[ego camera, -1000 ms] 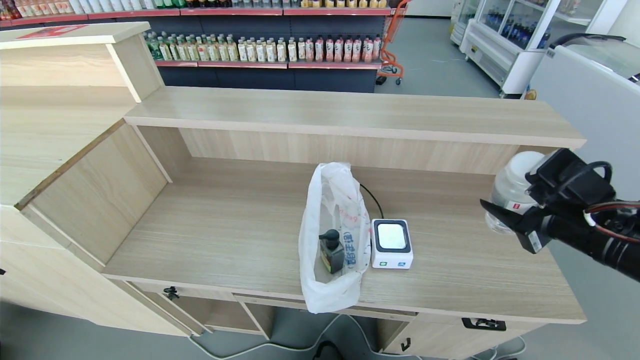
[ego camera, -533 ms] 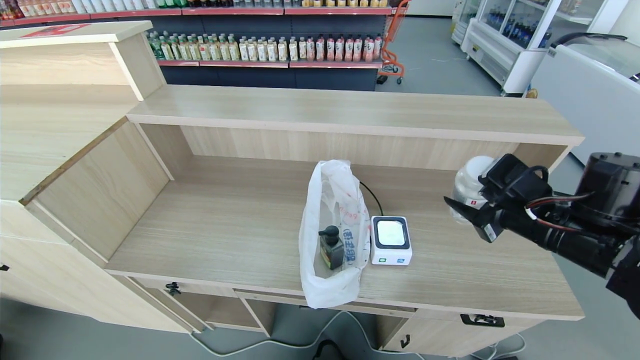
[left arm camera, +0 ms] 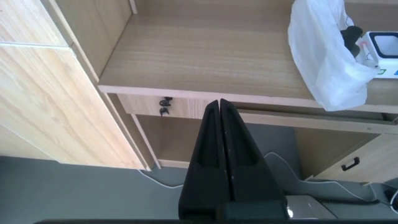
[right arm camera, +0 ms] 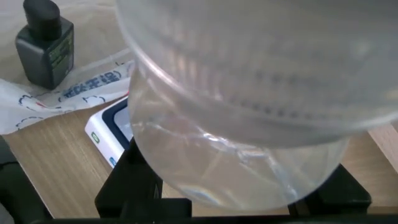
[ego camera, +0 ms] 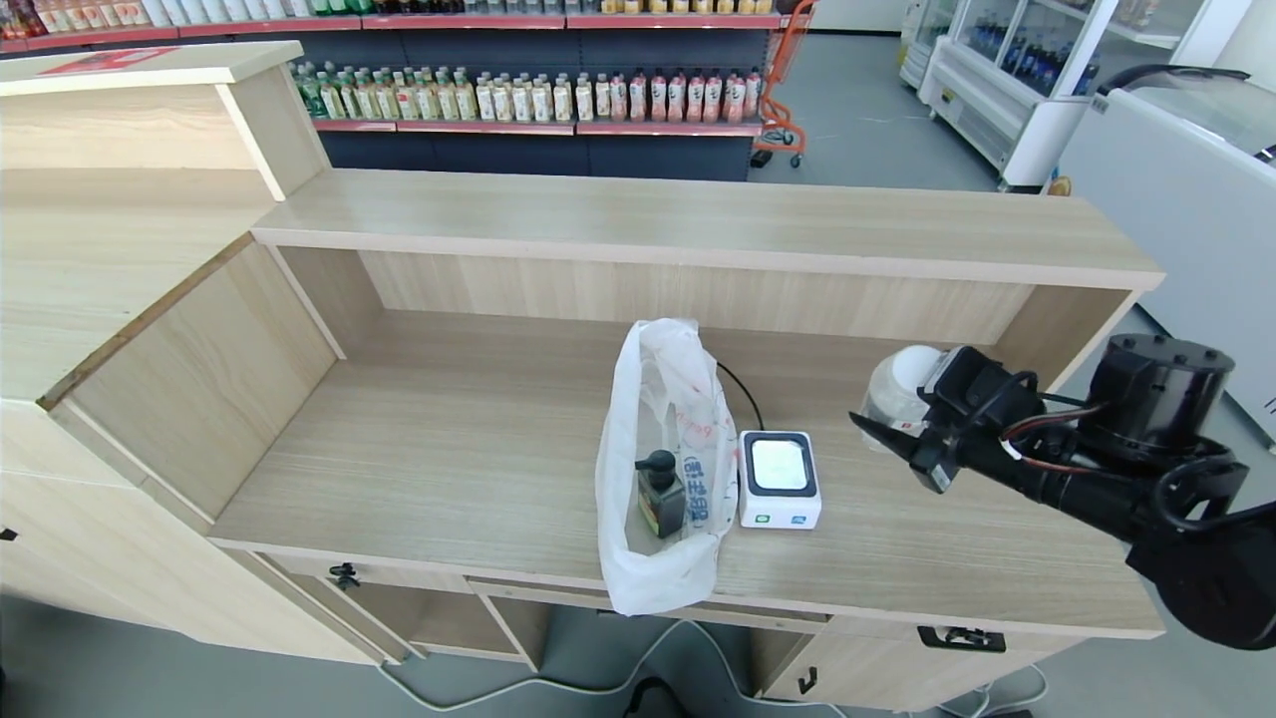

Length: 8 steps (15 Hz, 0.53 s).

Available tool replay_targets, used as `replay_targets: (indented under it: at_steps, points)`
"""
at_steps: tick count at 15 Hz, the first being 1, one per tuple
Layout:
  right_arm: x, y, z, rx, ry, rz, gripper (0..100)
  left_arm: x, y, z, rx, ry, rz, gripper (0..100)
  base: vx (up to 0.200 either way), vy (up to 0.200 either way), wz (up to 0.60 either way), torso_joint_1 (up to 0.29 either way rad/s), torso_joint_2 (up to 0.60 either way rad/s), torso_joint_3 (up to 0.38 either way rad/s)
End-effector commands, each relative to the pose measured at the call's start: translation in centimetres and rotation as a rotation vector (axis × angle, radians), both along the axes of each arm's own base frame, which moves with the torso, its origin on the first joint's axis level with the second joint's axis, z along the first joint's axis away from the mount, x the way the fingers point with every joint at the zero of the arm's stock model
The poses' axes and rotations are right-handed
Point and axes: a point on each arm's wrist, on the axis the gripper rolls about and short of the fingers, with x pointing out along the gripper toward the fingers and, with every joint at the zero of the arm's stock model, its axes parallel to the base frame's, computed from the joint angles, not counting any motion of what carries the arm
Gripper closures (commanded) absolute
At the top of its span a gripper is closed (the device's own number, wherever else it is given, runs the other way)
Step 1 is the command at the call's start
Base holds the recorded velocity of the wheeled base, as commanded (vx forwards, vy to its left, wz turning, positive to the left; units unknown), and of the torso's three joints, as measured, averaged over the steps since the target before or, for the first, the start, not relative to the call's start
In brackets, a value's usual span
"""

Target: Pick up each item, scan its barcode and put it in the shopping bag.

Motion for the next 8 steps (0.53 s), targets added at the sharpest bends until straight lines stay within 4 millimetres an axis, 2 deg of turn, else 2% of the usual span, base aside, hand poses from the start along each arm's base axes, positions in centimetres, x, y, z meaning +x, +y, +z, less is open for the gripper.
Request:
replay_targets:
  at_steps: [1,8]
  points:
    - [1.2,-0.3,-1.8,-0.015,0.025,0.009,100,0.0,0.0,0.0,0.0,0.0,-0.001,100,0.0,0.0,0.0,0.0,0.0,0.0]
    - [2.9,-0.6,-4.4,-0.045,0.013,0.069,100,0.0,0.0,0.0,0.0,-0.002,0.001,100,0.0,0.0,0.0,0.0,0.0,0.0]
